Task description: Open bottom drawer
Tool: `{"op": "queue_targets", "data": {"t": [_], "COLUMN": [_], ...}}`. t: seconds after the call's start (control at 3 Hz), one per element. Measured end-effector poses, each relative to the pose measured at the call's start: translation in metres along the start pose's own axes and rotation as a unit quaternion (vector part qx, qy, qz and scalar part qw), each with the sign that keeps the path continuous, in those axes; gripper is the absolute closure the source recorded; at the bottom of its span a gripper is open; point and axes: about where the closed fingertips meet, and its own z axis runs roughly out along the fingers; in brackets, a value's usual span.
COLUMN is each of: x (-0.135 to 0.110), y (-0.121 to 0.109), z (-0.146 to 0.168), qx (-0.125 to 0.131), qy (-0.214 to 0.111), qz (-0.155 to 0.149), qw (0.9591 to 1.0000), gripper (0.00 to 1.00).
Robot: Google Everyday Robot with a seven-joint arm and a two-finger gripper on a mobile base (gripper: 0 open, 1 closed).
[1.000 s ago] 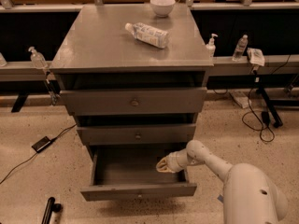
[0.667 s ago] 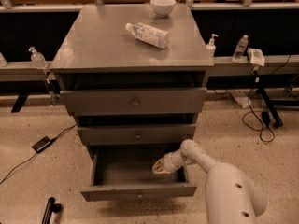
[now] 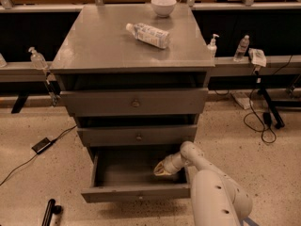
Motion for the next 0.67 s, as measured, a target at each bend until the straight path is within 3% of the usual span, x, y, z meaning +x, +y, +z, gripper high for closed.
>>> {"op": "queue_targets", "data": {"t": [0.33, 0.67], "x": [0.011, 0.021], "y": [0.001, 0.042], "z": [-0.011, -0.025], "qx": [0.01, 0.007], "qy": [0.016, 0.032], "qz": [0.015, 0.062], "qw": [0.9997, 0.9975], "gripper": [1.0, 1.0]}}
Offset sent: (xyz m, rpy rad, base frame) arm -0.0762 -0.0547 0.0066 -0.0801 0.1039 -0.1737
